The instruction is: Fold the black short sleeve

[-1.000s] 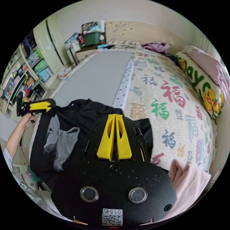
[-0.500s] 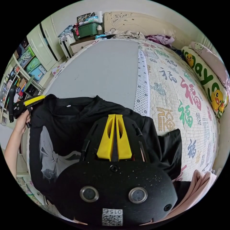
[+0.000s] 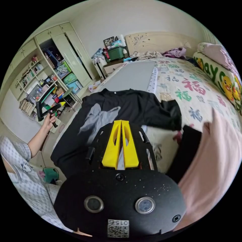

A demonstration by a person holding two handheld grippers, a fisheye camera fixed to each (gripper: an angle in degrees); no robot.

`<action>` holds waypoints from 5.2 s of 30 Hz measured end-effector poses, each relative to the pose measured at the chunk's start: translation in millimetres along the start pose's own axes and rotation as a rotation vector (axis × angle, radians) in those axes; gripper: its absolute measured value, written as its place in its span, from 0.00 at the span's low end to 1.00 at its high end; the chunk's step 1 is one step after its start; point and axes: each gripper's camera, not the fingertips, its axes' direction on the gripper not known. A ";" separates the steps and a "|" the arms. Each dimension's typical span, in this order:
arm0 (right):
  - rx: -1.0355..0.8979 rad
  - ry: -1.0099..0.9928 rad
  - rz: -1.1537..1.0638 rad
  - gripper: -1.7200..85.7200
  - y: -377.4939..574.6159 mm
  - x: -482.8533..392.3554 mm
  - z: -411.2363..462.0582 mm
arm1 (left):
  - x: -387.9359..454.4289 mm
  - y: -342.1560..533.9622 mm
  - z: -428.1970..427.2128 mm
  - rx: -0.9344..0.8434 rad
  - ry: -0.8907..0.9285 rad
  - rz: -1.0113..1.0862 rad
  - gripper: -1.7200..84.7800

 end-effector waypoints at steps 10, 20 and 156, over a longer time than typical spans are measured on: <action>0.203 0.286 0.203 0.01 220.1 -95.9 -161.7 | 115.1 217.4 -167.9 0.180 -0.379 0.047 0.06; 0.543 0.444 0.163 0.02 268.6 -172.4 -248.1 | 159.5 231.5 -266.2 0.426 -0.319 0.123 0.09; -0.596 0.078 0.471 0.01 175.0 54.1 25.9 | -16.6 36.3 -15.5 -0.833 -0.149 -0.486 0.01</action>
